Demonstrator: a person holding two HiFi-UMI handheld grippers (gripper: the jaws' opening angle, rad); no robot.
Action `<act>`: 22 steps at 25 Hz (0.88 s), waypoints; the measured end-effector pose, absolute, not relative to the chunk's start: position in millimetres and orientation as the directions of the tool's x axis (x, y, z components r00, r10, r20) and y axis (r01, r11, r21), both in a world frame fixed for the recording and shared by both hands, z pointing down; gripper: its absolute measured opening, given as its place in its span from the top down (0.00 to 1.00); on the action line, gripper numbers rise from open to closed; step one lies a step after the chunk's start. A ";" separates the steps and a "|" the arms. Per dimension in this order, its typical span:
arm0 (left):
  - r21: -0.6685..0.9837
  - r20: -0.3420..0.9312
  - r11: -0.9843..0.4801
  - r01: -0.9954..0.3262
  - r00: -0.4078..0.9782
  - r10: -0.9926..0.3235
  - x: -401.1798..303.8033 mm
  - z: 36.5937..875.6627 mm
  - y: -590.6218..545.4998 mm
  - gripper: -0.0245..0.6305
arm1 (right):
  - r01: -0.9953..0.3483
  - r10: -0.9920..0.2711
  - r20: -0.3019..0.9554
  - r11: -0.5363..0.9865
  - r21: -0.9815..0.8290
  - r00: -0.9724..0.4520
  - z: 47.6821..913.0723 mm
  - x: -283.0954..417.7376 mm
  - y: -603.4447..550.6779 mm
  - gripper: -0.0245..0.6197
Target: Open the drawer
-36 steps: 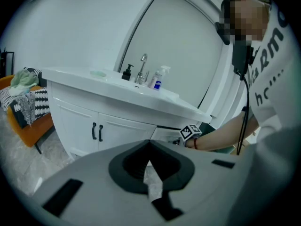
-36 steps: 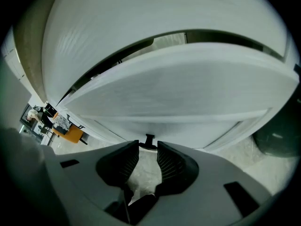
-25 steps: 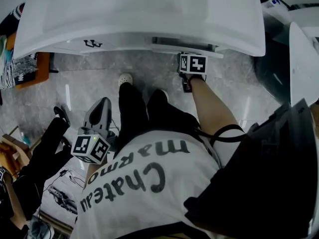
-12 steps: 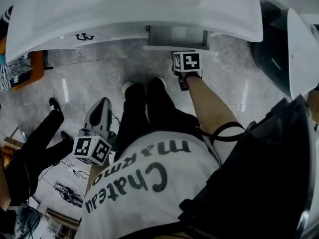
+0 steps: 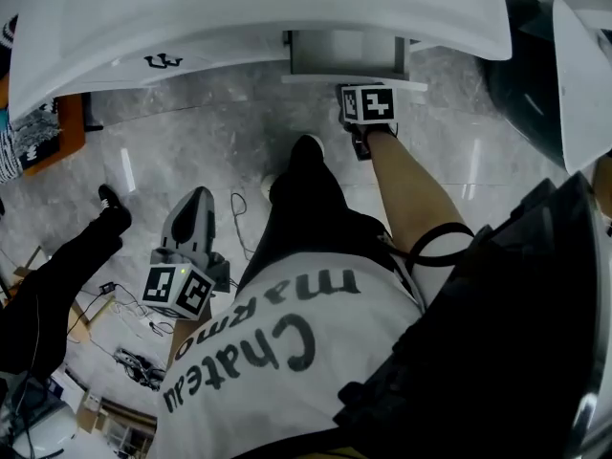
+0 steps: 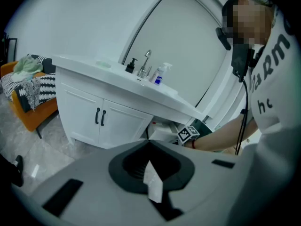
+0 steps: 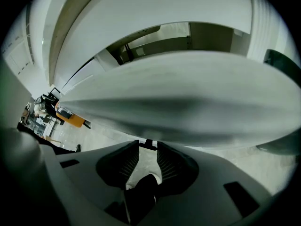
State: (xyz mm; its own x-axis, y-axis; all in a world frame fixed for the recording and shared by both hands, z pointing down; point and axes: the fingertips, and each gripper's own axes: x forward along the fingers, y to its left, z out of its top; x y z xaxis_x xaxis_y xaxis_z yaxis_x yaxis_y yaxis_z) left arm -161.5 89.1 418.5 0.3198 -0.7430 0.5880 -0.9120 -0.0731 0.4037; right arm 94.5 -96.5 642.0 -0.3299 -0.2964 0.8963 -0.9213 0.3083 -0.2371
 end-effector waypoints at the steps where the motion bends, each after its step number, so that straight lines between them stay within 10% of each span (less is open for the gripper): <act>1: 0.403 0.591 -0.070 -0.912 0.318 -0.741 -165.1 418.7 93.9 0.95 | -0.923 -0.299 0.898 0.312 -0.226 -0.322 642.0 95.6 -96.3 0.77; 22: 0.405 0.600 -0.060 -0.912 0.314 -0.736 -196.8 422.8 124.5 0.95 | -0.943 -0.276 0.940 0.315 -0.107 -0.199 645.4 99.2 -66.9 0.77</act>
